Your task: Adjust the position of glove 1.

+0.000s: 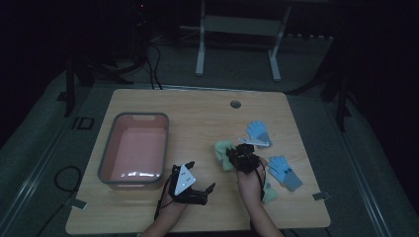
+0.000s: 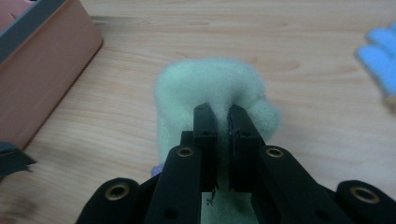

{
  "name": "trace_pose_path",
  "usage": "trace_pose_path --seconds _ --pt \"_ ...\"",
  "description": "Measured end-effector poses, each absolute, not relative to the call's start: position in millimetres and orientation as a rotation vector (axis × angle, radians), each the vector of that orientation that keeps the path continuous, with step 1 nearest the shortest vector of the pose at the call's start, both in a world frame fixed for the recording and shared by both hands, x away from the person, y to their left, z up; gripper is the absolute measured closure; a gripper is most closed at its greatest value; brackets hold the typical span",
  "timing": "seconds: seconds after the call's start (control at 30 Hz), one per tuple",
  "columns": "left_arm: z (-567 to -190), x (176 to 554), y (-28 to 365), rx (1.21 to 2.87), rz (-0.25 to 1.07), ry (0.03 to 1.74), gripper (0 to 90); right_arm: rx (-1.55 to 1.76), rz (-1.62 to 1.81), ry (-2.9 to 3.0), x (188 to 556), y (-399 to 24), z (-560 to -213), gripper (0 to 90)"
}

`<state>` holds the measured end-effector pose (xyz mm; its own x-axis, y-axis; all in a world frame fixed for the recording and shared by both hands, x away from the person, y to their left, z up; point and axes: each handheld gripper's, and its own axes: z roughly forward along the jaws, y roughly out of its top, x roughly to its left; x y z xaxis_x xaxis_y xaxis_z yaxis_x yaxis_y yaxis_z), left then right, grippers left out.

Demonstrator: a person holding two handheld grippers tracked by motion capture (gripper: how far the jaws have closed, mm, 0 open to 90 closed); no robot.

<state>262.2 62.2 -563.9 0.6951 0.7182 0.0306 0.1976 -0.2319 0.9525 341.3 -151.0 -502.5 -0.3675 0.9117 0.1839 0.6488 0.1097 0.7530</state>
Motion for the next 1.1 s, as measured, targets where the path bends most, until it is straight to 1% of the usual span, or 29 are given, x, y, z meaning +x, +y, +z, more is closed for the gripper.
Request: trace_pose_path --seconds 0.2,0.33,0.47,0.53,0.63,0.67,0.73,0.87,1.0,1.1 --pt "-564 262 64 1.765 0.565 0.730 0.4 1.595 1.178 1.941 324 -145 -521 84.1" --pt "-564 263 64 1.764 0.556 0.731 0.4 1.611 1.166 1.893 317 -143 -527 84.1" --pt "-564 263 63 1.770 0.560 0.728 0.4 1.644 1.045 1.950 318 -141 -548 82.9" --pt "-564 263 63 1.771 0.562 0.728 0.4 1.629 1.022 1.964 319 -140 -556 80.1" --pt "-564 263 63 1.770 0.561 0.730 0.4 1.615 1.020 1.972 319 -136 -554 69.9" --pt "-564 263 63 1.769 0.562 0.729 0.4 1.604 1.018 1.976 319 -135 -554 68.2" --pt "-564 263 63 1.770 0.562 0.728 0.4 1.583 1.019 1.987 319 -134 -551 65.2" --pt "-564 263 63 1.773 0.559 0.728 0.4 1.551 1.027 2.029 323 -138 -543 56.5" --pt "-564 263 63 1.775 0.557 0.727 0.4 1.485 1.003 2.115 328 -145 -537 56.8" --pt "-564 263 62 1.776 0.560 0.726 0.4 1.451 1.005 2.149 332 -151 -529 55.0"
